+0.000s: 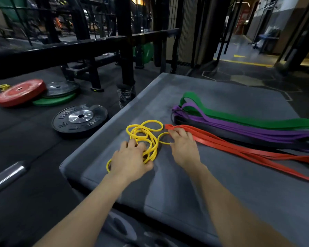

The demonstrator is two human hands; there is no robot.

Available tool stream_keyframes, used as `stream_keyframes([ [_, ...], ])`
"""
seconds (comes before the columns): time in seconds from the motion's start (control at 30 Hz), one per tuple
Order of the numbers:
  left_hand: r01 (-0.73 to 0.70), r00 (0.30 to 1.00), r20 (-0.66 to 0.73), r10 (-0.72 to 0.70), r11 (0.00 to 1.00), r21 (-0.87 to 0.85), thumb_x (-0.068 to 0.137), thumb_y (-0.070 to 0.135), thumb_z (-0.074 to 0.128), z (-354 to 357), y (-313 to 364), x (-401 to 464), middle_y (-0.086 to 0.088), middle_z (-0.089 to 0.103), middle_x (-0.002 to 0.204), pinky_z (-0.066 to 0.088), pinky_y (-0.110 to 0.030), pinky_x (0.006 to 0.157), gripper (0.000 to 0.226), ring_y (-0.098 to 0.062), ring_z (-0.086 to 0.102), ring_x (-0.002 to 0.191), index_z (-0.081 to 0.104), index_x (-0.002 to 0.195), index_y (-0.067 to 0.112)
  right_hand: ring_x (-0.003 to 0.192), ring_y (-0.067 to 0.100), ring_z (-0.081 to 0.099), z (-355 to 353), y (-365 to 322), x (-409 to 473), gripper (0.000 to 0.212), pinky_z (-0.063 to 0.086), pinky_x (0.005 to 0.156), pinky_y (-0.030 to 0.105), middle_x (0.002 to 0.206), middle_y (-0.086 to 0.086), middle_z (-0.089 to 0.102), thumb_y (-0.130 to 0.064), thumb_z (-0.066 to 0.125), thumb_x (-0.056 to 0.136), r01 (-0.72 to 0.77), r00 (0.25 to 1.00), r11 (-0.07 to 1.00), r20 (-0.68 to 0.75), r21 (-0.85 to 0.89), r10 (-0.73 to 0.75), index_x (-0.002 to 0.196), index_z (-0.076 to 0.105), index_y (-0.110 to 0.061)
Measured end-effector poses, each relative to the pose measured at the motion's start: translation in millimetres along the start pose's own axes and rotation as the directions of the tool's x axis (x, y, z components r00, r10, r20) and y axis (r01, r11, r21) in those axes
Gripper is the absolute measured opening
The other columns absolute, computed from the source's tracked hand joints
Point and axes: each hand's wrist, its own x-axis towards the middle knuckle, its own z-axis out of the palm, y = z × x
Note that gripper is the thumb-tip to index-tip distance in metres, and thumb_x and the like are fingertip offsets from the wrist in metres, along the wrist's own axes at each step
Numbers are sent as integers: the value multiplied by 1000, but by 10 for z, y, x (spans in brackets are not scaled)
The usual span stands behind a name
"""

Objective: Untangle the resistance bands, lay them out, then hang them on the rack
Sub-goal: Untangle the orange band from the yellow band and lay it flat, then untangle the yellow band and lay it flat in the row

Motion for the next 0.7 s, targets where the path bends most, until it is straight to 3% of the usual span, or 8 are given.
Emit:
stream_keyframes([
  [0.1, -27, 1000, 12, 26, 998, 51, 82, 50, 52, -11, -16, -9, 0, 42, 122, 42, -37, 85, 47, -24, 38, 117, 45, 121, 26, 122, 25, 39, 66, 53, 33, 48, 32, 107, 39, 140, -4, 39, -12, 44, 94, -7, 1000, 1000, -4, -17, 7, 139, 41, -27],
  [0.23, -40, 999, 13, 39, 990, 139, 90, 31, 48, -11, 16, 37, -6, 41, 125, 42, -36, 76, 40, -26, 36, 117, 42, 126, 15, 119, 26, 41, 133, 71, 49, 49, 30, 109, 42, 138, -4, 40, -11, 45, 93, -6, 1000, 1000, -11, -17, 6, 139, 42, -29],
  [0.3, -11, 1000, -24, 12, 999, 40, 92, 26, 47, -31, -41, 72, -11, 40, 126, 41, -39, 85, 39, -30, 38, 117, 40, 126, 9, 117, 28, 43, 132, 83, 48, 48, 34, 105, 41, 138, -3, 41, -12, 45, 93, -4, 1000, 1000, -22, -2, 4, 138, 43, -28],
  [0.37, 16, 987, -155, -38, 990, -139, 92, 20, 48, -77, -175, 99, -17, 42, 125, 35, -42, 91, 35, -37, 42, 112, 43, 122, 3, 114, 29, 45, 120, 88, 51, 48, 37, 100, 41, 138, -3, 43, -11, 46, 93, 2, 1000, 999, -30, 43, 0, 138, 44, -27],
  [0.43, 41, 946, -295, -133, 953, -299, 92, 14, 48, -142, -313, 115, -23, 45, 120, 33, -45, 88, 31, -43, 45, 106, 45, 117, -3, 113, 29, 46, 128, 93, 56, 51, 38, 98, 40, 137, -4, 44, -11, 46, 92, 17, 999, 998, -28, 55, -15, 140, 42, -28],
  [0.57, 137, 829, -383, -407, 813, -566, 94, 12, 44, -326, -489, 68, -28, 45, 113, 28, -39, 86, 24, -41, 43, 105, 45, 106, -9, 115, 31, 45, 153, 114, 48, 50, 37, 100, 40, 140, -1, 41, -11, 45, 93, 17, 1000, 999, -10, 52, -17, 140, 41, -24],
  [0.63, 121, 817, -397, -418, 798, -590, 95, 12, 43, -378, -574, 24, -27, 45, 111, 27, -34, 81, 21, -38, 43, 103, 46, 102, -8, 115, 31, 44, 146, 104, 40, 49, 37, 101, 40, 141, -1, 40, -11, 44, 94, 16, 1000, 999, -3, 35, -16, 141, 40, -24],
  [0.7, 63, 852, -403, -334, 830, -554, 95, 10, 45, -366, -643, -25, -26, 46, 105, 25, -28, 75, 17, -33, 43, 98, 48, 97, -7, 116, 29, 42, 122, 72, 22, 50, 37, 101, 40, 142, -2, 38, -10, 43, 94, -6, 1000, 1000, 15, 0, 6, 142, 38, -25],
])
